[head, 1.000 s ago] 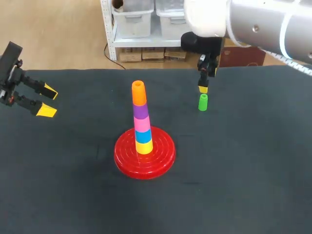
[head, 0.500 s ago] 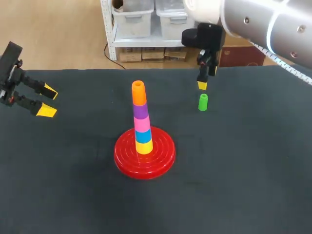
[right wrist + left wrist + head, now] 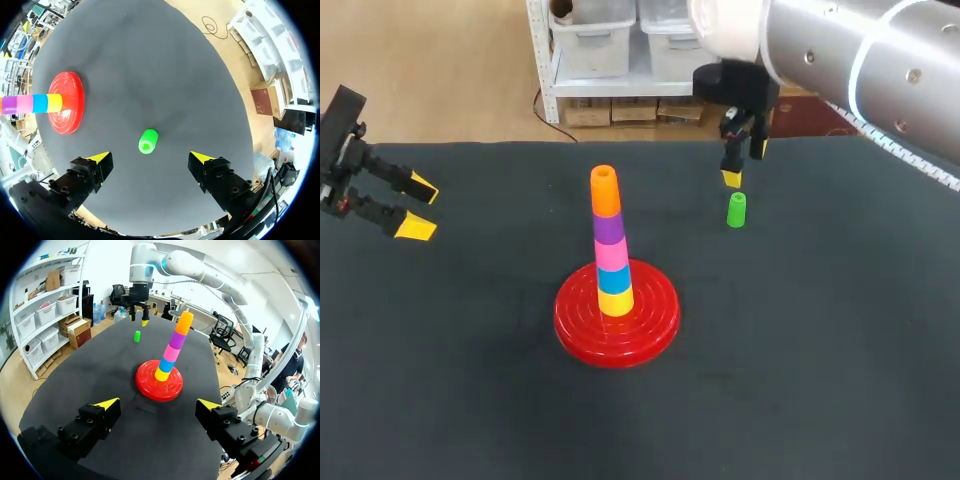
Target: Pick up and stack the cylinders on the red base in this order: pink,purple,orange,green
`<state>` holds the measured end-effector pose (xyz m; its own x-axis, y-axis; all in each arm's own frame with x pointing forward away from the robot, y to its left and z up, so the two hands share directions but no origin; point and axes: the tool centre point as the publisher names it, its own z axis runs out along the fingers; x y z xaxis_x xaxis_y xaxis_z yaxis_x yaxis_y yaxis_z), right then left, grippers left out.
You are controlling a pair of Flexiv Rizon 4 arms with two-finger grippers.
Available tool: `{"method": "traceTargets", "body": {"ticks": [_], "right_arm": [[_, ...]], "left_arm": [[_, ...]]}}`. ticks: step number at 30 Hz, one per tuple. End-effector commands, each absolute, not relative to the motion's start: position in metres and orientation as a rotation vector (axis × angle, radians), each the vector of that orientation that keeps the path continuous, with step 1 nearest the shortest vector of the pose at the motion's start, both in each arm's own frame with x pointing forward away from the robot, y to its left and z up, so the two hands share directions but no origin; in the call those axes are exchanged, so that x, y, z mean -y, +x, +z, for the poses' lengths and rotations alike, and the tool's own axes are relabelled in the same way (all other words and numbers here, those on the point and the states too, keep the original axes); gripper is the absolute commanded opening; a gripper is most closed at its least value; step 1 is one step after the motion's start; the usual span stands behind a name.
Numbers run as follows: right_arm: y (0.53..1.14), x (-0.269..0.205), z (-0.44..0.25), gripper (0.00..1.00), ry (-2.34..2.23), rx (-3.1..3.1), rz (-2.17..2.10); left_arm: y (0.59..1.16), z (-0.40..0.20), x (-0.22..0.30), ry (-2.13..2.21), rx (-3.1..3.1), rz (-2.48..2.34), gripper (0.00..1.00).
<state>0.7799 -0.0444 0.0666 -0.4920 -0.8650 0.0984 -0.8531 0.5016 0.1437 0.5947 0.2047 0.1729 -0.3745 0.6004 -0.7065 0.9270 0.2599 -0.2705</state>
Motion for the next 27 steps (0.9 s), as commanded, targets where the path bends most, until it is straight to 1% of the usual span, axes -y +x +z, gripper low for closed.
{"method": "traceTargets", "body": {"ticks": [1,9,14,27], "right_arm": [[0.770,0.047,0.052,1.00,1.509,2.602,-0.105],[0.762,0.045,0.042,1.00,1.515,2.616,-0.160],[0.764,0.047,0.055,1.00,1.530,2.547,-0.187],[0.764,0.047,0.055,1.00,1.530,2.547,-0.187]], "left_arm": [[0.596,0.172,-0.205,1.385,-2.070,-0.932,1.00],[0.596,0.172,-0.205,1.385,-2.070,-0.932,1.00],[0.596,0.172,-0.205,1.385,-2.070,-0.932,1.00],[0.596,0.172,-0.205,1.385,-2.070,-0.932,1.00]]}}
